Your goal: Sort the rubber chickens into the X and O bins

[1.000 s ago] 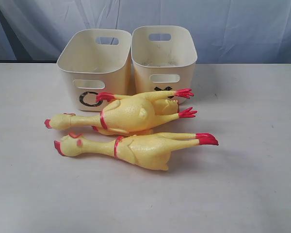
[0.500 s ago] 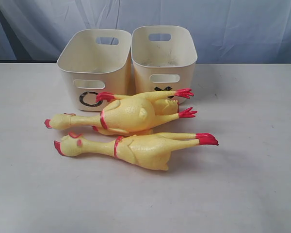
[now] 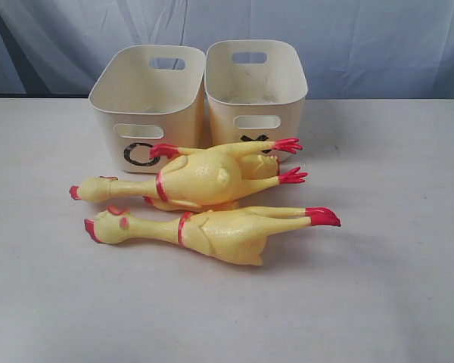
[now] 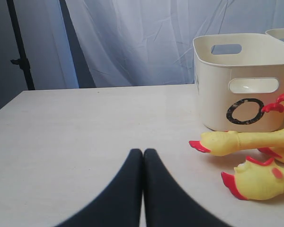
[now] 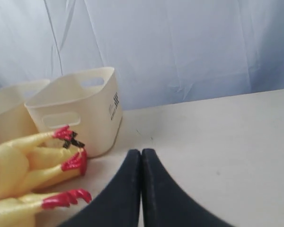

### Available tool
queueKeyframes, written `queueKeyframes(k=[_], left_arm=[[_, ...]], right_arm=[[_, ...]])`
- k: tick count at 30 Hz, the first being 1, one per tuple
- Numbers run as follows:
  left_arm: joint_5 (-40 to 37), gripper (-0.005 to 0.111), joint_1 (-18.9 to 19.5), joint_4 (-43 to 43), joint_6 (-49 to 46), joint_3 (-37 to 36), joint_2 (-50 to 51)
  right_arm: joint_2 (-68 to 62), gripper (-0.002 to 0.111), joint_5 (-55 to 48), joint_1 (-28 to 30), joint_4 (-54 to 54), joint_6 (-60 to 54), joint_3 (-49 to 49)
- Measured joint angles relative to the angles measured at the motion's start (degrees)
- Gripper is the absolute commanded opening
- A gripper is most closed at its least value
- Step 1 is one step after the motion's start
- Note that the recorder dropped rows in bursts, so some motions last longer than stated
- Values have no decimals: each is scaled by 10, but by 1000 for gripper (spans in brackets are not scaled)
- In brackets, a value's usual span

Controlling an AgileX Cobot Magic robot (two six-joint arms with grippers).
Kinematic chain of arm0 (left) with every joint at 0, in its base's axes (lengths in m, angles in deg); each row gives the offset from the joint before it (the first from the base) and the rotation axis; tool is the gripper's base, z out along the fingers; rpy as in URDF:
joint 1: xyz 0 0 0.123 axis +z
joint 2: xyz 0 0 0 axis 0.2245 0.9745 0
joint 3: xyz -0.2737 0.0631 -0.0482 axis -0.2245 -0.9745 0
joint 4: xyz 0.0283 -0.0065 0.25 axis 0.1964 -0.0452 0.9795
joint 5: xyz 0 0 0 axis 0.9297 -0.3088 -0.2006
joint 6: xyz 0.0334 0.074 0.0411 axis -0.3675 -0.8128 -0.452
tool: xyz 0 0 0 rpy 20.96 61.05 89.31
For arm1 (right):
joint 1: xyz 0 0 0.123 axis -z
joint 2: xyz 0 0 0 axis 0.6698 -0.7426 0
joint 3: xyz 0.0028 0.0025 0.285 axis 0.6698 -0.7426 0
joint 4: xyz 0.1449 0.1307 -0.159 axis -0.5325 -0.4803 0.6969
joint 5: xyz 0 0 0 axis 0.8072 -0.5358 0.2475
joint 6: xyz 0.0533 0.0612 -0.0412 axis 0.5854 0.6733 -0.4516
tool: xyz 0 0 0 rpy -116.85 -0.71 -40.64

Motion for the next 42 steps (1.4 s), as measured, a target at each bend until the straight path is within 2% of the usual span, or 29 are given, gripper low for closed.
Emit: queueKeyframes(k=[6,17,30,34,37,42], left_arm=[[0,0,0,0,0,0,0],[0,0,0,0,0,0,0],[0,0,0,0,0,0,0],[0,0,0,0,0,0,0],[0,0,0,0,0,0,0],[0,0,0,0,0,0,0]], right_arm=[[0,-1,26,0,-45,0,0],[0,-1,28,0,-58,2,0],[0,-1,77,0,-60,2,0],[0,-1,77,0,-135,4,2],[0,-1,51,0,-215,7,42],[1,-1,-56,0,-225,-62,123]])
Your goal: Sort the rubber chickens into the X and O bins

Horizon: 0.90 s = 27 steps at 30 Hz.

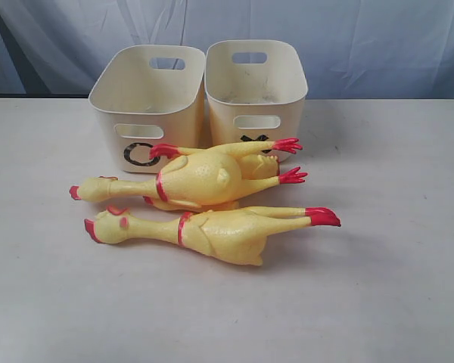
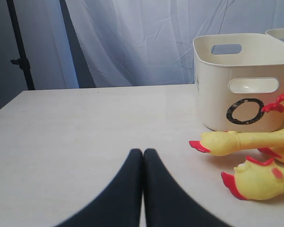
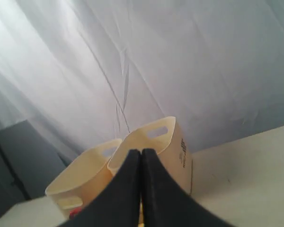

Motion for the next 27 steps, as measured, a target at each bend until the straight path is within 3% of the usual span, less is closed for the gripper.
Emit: queueKeyframes(k=[7,27], left_arm=[[0,0,0,0,0,0,0],[1,0,0,-2,0,0,0]], right_arm=[[-4,-1,-123,0,-1,-82,32],[-4,-1,-149,0,-23,-110,33]])
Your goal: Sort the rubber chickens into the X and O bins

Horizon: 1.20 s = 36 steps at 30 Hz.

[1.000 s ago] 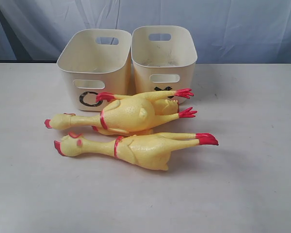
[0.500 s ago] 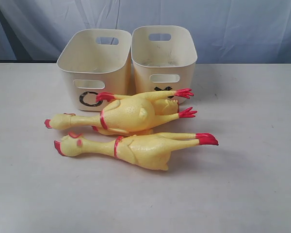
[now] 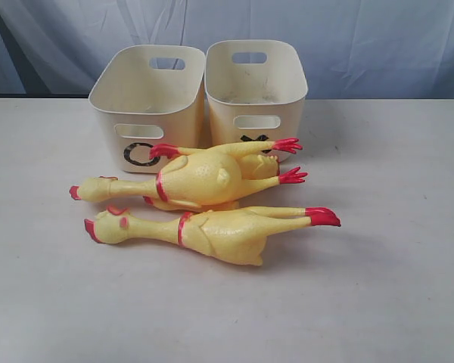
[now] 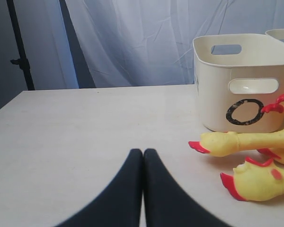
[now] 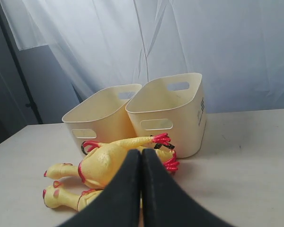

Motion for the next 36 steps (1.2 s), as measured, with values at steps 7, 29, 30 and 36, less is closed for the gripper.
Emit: queueKeyframes(k=[7,29,30,36], left_arm=[[33,0,0,-172,21,-1,0],[64,0,0,-352,0,126,8],[53,0,0,-351,-13,139,19],[0,0,0,-354,-109,203,113]], right_arm=[[0,-1,0,0,0,0,0],[0,-1,-1,0,-4,-1,0],[0,-1,-2,0,-5,-1,0],[0,-1,-6,0,-5,-1,0]])
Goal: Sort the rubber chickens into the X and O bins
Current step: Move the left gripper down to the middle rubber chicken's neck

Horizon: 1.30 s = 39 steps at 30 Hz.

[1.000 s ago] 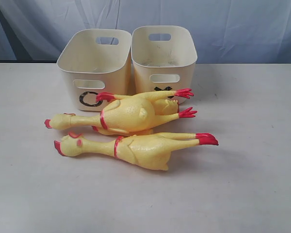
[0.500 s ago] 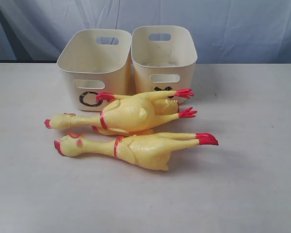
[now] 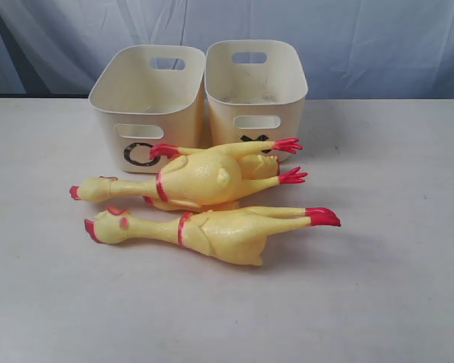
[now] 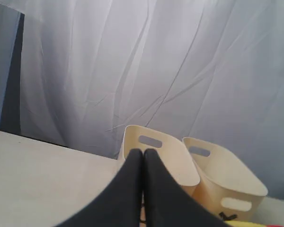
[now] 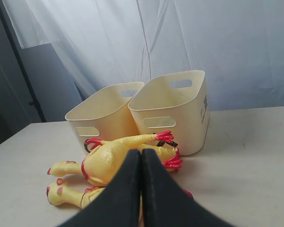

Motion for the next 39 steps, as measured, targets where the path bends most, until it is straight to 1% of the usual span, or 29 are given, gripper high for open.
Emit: queueKeyframes(k=[4,10,12,16,20,25,27,32,36,39], left_arm=[[-28,0,0,-34,-104,50,66],[-89,0,0,-157,-299,117,178],[-123,0,0,-198,-369,139,219],[-194,0,0,-254,-474,176,298],[-241,0,0,-279,-575,198,386],[-256,1,0,-282,-701,205,478],[-258,3,0,-288,-754,205,508],[-262,15,-1,-331,-903,205,576],[-260,27,-31,-340,-998,209,626],[-234,35,-59,-342,-1046,214,658]], right_arm=[[0,-1,0,0,0,0,0],[0,-1,-1,0,-1,0,0],[0,-1,-1,0,-1,0,0],[0,-1,-1,0,-1,0,0],[0,-1,-1,0,-1,0,0],[0,-1,-1,0,-1,0,0],[0,-1,-1,0,-1,0,0],[0,-1,-1,0,-1,0,0],[0,-1,-1,0,-2,0,0],[0,-1,-1,0,-7,0,0]])
